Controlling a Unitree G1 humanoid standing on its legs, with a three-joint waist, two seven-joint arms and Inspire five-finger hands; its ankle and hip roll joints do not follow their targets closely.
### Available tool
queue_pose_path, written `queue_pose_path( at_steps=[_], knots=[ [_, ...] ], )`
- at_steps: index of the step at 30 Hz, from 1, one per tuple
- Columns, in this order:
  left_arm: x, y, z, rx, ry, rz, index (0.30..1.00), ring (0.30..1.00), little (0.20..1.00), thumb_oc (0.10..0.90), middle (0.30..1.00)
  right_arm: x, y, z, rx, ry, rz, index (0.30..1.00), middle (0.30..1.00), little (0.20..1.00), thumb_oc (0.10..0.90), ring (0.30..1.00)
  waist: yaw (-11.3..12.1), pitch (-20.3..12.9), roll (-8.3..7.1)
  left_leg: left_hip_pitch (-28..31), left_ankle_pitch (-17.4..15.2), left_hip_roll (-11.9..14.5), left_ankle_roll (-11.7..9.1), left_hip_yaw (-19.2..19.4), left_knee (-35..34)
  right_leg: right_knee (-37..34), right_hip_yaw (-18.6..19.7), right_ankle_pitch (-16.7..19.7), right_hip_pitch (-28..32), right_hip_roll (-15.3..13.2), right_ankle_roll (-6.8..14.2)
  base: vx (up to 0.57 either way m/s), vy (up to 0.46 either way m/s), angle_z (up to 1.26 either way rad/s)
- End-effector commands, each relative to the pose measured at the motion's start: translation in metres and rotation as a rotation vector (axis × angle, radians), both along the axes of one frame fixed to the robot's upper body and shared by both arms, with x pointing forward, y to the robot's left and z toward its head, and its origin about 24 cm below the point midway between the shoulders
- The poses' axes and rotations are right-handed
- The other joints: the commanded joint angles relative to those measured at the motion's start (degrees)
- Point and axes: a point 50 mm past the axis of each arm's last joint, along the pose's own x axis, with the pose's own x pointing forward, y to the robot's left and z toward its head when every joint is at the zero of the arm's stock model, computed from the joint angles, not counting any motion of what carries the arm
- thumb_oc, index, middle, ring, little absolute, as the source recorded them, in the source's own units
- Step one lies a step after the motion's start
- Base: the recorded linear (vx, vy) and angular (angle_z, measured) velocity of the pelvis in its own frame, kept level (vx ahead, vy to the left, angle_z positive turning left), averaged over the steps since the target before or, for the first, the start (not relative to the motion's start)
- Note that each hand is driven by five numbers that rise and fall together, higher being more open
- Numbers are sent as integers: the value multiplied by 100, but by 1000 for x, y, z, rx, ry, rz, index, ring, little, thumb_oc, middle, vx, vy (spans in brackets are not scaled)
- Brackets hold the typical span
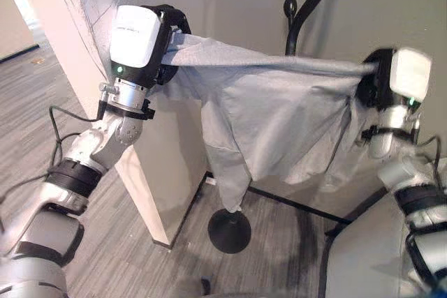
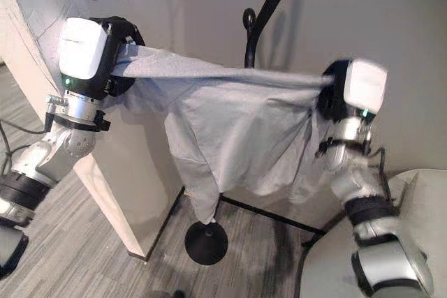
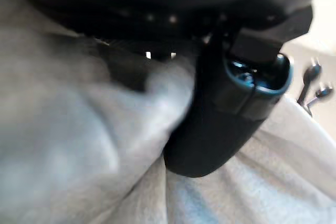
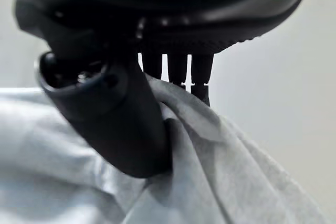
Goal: Hang the clothes on the sofa on the clothes rack.
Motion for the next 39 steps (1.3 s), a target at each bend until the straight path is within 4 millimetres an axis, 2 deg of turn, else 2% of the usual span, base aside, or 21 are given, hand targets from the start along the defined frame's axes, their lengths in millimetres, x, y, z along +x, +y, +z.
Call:
queue_pose_path(
  at_steps=[1, 4, 6, 9, 10, 11, 12, 13, 14, 15, 16, 18, 20, 24, 27, 30, 32, 33, 37, 39],
  knots=[
    [-16, 106, -58, -430, 229, 416, 300, 300, 300, 400, 300, -16, -29, 2, -66, 22, -119, 300, 300, 300, 400, 300, 316, -444, 207, 998, 251, 583, -256, -199, -1568, 40, -66, 513, -314, 230, -3, 0, 0, 0],
    [-29, 89, -102, -632, 366, 332, 300, 300, 300, 400, 300, -28, 3, -44, 23, 139, -6, 300, 300, 300, 400, 300, 337, -389, 178, 983, 243, 595, -247, -231, -1568, -16, -66, 509, -334, 254, -36, 1, -10, 1],
    [-37, 73, -117, -809, 402, 246, 469, 469, 469, 513, 469, -33, 28, -69, 144, 192, 65, 300, 300, 300, 400, 300, 356, -369, 166, 952, 256, 608, -245, -266, -1568, -63, -71, 506, -342, 274, -64, -16, -32, 4],
    [-43, 49, -132, -1025, 444, 123, 531, 531, 531, 554, 531, -38, 65, -103, 357, 279, 160, 300, 300, 300, 400, 300, 404, -326, 156, 902, 288, 620, -251, -311, -1568, -111, -95, 520, -367, 305, -96, -25, -23, 14],
    [-43, 50, -132, -1025, 445, 124, 552, 552, 552, 568, 552, -38, 65, -103, 357, 279, 161, 300, 300, 300, 400, 300, 396, -333, 155, 899, 287, 620, -252, -314, -1568, -113, -98, 521, -367, 306, -97, -33, -40, 19],
    [-49, 35, -145, -1147, 505, 59, 820, 820, 820, 747, 820, -39, 106, -110, 526, 318, 307, 300, 300, 300, 400, 300, 444, -273, 151, 875, 317, 632, -270, -338, -1568, -158, -102, 544, -378, 332, -118, -24, -30, 14],
    [-49, 36, -145, -1147, 506, 60, 820, 820, 820, 747, 820, -39, 106, -110, 527, 319, 307, 300, 300, 300, 400, 300, 440, -279, 151, 873, 317, 632, -271, -340, -1568, -160, -104, 545, -378, 332, -119, -29, -39, 13],
    [-51, 34, -148, -1169, 519, 52, 900, 900, 900, 800, 900, -41, 115, -111, 566, 330, 345, 596, 596, 596, 598, 596, 454, -270, 152, 865, 323, 643, -277, -339, -1568, -169, -118, 544, -382, 337, -125, -4, -9, 12],
    [-51, 34, -148, -1169, 519, 52, 900, 900, 900, 800, 900, -41, 115, -111, 566, 330, 345, 596, 596, 596, 598, 596, 453, -271, 152, 864, 323, 643, -277, -339, -1568, -169, -118, 544, -382, 337, -125, -18, -22, 14],
    [-55, 32, -155, -1189, 551, 45, 900, 900, 900, 800, 900, -43, 128, -108, 595, 344, 430, 900, 900, 900, 800, 900, 477, -247, 163, 855, 338, 656, -295, -359, -1568, -187, -141, 548, -376, 341, -135, -14, -17, 7],
    [-56, 31, -157, -1191, 557, 42, 900, 900, 900, 800, 900, -44, 132, -107, 590, 349, 456, 900, 900, 900, 800, 900, 484, -241, 168, 848, 343, 659, -301, -367, -1568, -190, -156, 546, -372, 342, -138, 0, 0, 0],
    [-58, 34, -159, -1213, 555, 46, 900, 900, 900, 800, 900, -45, 132, -106, 583, 353, 470, 900, 900, 900, 800, 900, 481, -233, 179, 856, 343, 662, -305, -382, -1568, -193, -169, 542, -355, 344, -141, 0, 0, 0],
    [-63, 40, -162, -1311, 535, 47, 900, 900, 900, 800, 900, -45, 130, -97, 602, 317, 482, 900, 900, 900, 800, 900, 491, -226, 206, 835, 357, 664, -317, -412, -1568, -216, -203, 543, -355, 350, -145, -12, -17, 2],
    [-77, 55, -170, -1388, 537, 70, 900, 900, 900, 800, 900, -50, 112, -90, 631, 281, 457, 900, 900, 900, 800, 900, 479, -231, 258, 794, 379, 666, -330, -466, -1568, -223, -254, 538, -368, 362, -153, -16, -11, 6],
    [-95, 75, -175, -1432, 548, 68, 900, 900, 900, 800, 900, -58, 97, -79, 647, 246, 477, 900, 900, 900, 800, 900, 481, -232, 303, 772, 385, 664, -342, -493, -1568, -234, -288, 538, -365, 370, -154, -4, -5, 5],
    [-111, 91, -169, -1417, 565, -7, 900, 900, 900, 800, 900, -71, 74, -75, 701, 243, 492, 900, 900, 900, 800, 900, 468, -228, 334, 753, 397, 666, -358, -517, -1568, -240, -333, 539, -365, 372, -145, 9, -5, 6],
    [-118, 97, -168, -1398, 575, -6, 900, 900, 900, 800, 900, -75, 69, -73, 731, 241, 506, 900, 900, 900, 800, 900, 467, -221, 341, 782, 345, 676, -367, -526, -1568, -256, -343, 498, -324, 380, -141, 0, 0, 0],
    [-128, 108, -165, -1345, 607, -6, 900, 900, 900, 800, 900, -83, 54, -70, 801, 231, 517, 900, 900, 900, 800, 900, 458, -224, 358, 776, 347, 678, -376, -525, -1568, -263, -358, 499, -327, 380, -135, 0, 0, 0],
    [-153, 132, -151, -1179, 693, 18, 900, 900, 900, 800, 900, -98, 26, -69, 979, 190, 528, 900, 900, 900, 800, 900, 422, -206, 427, 754, 368, 698, -387, -529, -1568, -257, -392, 508, -350, 382, -124, -15, 3, 3],
    [-164, 142, -147, -1183, 697, 13, 900, 900, 900, 800, 900, -104, 16, -72, 1056, 170, 517, 900, 900, 900, 800, 900, 422, -208, 447, 741, 373, 704, -391, -548, -1568, -250, -403, 505, -365, 387, -119, -15, -1, 4]
  ],
)
